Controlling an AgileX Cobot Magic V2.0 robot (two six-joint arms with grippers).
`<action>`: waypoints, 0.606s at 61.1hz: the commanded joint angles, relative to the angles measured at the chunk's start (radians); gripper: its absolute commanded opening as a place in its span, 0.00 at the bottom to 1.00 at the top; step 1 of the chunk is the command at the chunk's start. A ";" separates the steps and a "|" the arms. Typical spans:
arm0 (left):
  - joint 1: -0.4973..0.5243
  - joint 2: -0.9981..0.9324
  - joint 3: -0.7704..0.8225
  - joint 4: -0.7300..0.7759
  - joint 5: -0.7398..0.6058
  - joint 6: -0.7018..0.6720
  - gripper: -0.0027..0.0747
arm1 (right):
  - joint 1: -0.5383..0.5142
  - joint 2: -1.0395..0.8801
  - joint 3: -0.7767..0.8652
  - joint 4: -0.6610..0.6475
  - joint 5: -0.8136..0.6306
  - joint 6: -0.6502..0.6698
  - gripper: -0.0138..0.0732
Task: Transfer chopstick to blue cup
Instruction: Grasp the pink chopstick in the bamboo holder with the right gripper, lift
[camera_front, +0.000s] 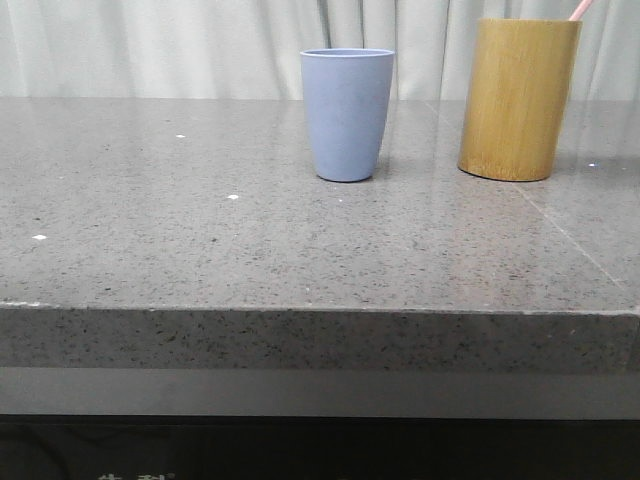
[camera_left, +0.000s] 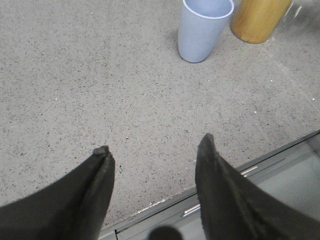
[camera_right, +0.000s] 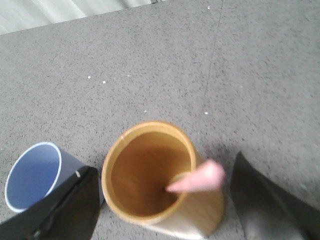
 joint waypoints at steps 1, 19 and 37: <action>0.001 -0.028 -0.019 -0.028 -0.075 -0.008 0.51 | 0.011 0.013 -0.074 0.050 -0.036 -0.013 0.80; 0.001 -0.032 -0.019 -0.028 -0.067 -0.008 0.51 | 0.012 0.057 -0.105 0.046 -0.049 -0.013 0.39; 0.001 -0.032 -0.019 -0.028 -0.067 -0.008 0.51 | 0.012 0.055 -0.107 0.044 -0.043 -0.013 0.15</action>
